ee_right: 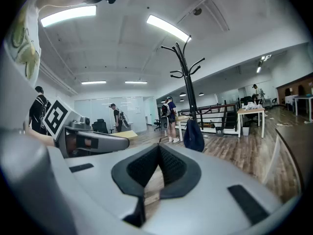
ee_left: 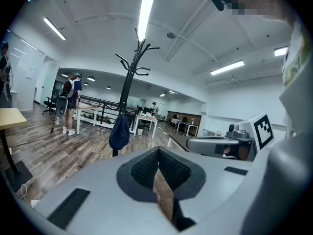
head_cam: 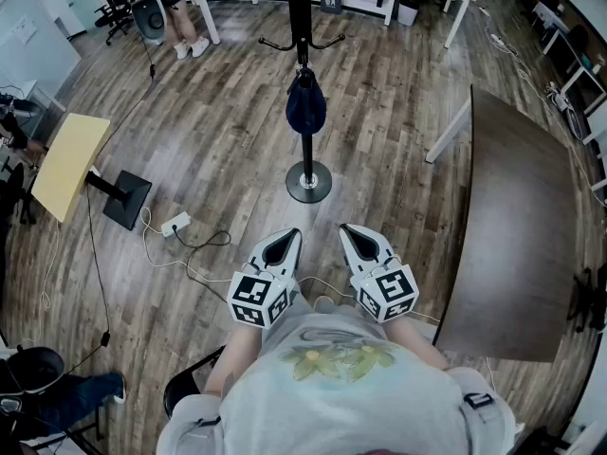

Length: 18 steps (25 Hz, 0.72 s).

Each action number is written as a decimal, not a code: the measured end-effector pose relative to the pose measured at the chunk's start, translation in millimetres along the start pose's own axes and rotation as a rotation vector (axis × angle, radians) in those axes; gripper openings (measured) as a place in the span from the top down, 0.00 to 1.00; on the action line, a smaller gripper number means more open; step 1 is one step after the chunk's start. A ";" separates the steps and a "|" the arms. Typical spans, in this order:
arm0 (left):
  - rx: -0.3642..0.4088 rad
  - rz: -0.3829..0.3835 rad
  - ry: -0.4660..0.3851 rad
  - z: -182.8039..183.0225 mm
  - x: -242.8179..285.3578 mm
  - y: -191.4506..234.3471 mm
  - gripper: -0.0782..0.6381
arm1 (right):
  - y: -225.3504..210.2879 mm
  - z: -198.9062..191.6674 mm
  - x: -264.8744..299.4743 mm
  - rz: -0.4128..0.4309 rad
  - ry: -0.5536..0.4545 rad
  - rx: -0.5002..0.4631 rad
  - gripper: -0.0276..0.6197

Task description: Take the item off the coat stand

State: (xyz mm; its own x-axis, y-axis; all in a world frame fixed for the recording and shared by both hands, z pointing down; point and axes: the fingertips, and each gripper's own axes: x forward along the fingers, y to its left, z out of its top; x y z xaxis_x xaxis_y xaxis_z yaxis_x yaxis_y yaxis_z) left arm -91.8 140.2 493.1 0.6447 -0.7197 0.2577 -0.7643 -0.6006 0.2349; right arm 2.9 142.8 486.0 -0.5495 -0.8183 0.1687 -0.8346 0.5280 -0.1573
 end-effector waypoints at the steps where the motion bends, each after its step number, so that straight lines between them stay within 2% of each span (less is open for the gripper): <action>1: 0.003 0.007 -0.005 3.1 1.5 -0.1 0.87 | -1.8 2.5 -0.2 0.000 -0.001 -0.001 0.95; 12: -0.014 0.081 -0.054 13.6 8.1 -4.2 0.87 | -10.8 13.6 -8.5 0.008 -0.040 -0.010 0.95; 18: -0.013 0.084 -0.048 17.1 19.3 -4.4 0.87 | -19.9 13.6 -8.8 0.001 -0.038 0.008 0.95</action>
State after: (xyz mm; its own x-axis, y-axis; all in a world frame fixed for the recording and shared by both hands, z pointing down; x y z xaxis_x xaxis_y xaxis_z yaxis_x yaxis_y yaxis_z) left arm -76.2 123.0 481.1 0.5771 -0.7830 0.2321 -0.8149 -0.5333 0.2270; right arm 24.9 136.4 474.4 -0.5482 -0.8259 0.1317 -0.8336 0.5269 -0.1656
